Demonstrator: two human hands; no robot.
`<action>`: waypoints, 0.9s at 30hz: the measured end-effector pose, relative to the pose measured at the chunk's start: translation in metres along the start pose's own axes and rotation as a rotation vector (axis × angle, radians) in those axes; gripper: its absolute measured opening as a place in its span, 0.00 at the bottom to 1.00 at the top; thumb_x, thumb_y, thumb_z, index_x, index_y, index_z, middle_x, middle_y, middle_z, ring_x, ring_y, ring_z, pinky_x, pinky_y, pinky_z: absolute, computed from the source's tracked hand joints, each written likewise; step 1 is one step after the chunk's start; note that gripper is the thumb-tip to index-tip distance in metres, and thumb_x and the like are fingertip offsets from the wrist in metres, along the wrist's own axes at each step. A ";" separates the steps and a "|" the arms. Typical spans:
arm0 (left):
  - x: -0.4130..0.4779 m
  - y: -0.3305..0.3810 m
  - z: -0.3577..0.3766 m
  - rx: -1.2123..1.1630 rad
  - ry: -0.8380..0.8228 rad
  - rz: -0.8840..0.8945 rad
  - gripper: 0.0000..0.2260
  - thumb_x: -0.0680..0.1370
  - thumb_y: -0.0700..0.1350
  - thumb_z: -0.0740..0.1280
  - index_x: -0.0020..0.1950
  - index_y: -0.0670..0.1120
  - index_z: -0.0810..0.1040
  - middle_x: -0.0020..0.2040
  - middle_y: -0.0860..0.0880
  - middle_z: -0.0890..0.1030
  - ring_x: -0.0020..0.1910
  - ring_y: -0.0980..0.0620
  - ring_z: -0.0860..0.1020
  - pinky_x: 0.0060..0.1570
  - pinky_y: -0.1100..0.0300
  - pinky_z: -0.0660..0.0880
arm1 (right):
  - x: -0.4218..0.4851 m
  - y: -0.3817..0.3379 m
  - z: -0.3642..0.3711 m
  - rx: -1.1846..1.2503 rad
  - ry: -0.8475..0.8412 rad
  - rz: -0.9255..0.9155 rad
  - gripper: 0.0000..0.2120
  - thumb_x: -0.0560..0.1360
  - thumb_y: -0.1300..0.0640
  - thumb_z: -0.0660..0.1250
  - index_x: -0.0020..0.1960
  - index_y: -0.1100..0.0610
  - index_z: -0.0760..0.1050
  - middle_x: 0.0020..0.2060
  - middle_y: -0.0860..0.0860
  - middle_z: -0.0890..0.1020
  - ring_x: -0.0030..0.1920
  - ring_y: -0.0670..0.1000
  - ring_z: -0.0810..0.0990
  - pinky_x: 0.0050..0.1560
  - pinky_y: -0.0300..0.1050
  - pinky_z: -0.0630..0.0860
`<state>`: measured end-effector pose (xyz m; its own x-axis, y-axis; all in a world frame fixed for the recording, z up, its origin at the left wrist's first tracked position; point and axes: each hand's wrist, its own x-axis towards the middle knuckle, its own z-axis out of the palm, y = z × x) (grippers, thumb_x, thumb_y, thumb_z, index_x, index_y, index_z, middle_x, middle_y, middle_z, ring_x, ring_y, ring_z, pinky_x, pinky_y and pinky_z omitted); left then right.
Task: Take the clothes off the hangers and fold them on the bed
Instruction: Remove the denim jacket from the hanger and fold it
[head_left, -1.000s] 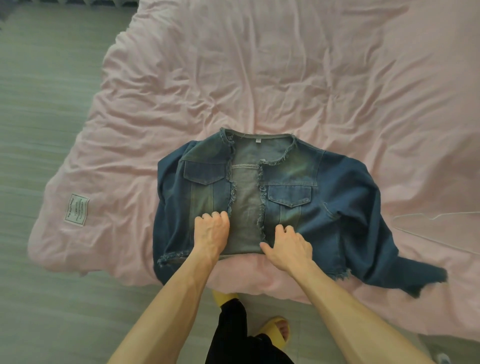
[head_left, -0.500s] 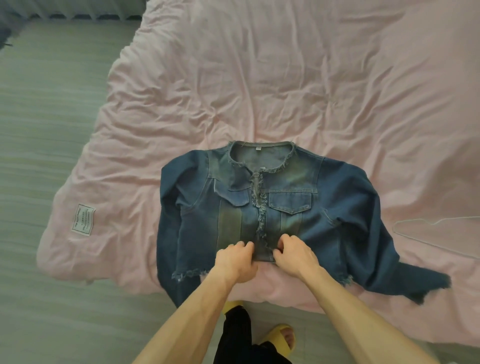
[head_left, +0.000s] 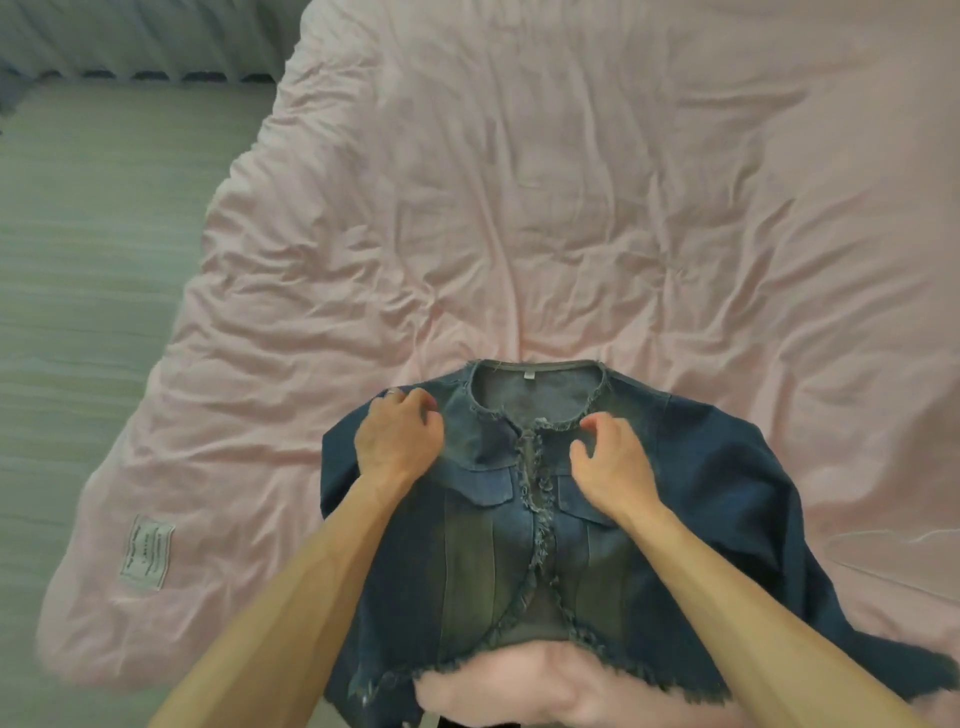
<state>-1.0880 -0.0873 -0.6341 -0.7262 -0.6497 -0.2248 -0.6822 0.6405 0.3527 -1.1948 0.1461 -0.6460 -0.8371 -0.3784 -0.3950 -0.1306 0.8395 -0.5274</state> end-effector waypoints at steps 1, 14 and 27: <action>0.017 0.000 0.001 0.004 -0.006 0.001 0.14 0.78 0.49 0.61 0.63 0.52 0.78 0.58 0.47 0.77 0.60 0.43 0.75 0.54 0.49 0.75 | 0.017 -0.001 -0.006 -0.008 0.050 0.012 0.18 0.80 0.56 0.59 0.70 0.56 0.69 0.67 0.54 0.72 0.66 0.55 0.70 0.65 0.50 0.69; 0.135 0.003 0.027 0.107 -0.196 0.253 0.12 0.84 0.55 0.58 0.58 0.48 0.69 0.55 0.45 0.75 0.45 0.37 0.78 0.41 0.47 0.74 | 0.141 0.028 -0.049 -0.192 0.062 0.146 0.12 0.83 0.52 0.57 0.60 0.57 0.74 0.56 0.57 0.79 0.54 0.61 0.76 0.49 0.51 0.71; 0.199 0.035 0.043 0.270 -0.046 0.150 0.18 0.81 0.55 0.62 0.69 0.50 0.71 0.65 0.41 0.75 0.64 0.38 0.72 0.58 0.45 0.70 | 0.196 0.011 -0.041 -0.393 0.357 0.045 0.21 0.78 0.53 0.64 0.68 0.57 0.68 0.68 0.57 0.71 0.68 0.61 0.67 0.65 0.59 0.65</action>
<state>-1.2601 -0.1763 -0.7056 -0.8192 -0.5247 -0.2315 -0.5608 0.8173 0.1323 -1.3821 0.0967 -0.6984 -0.9662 -0.2401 -0.0941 -0.2224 0.9605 -0.1671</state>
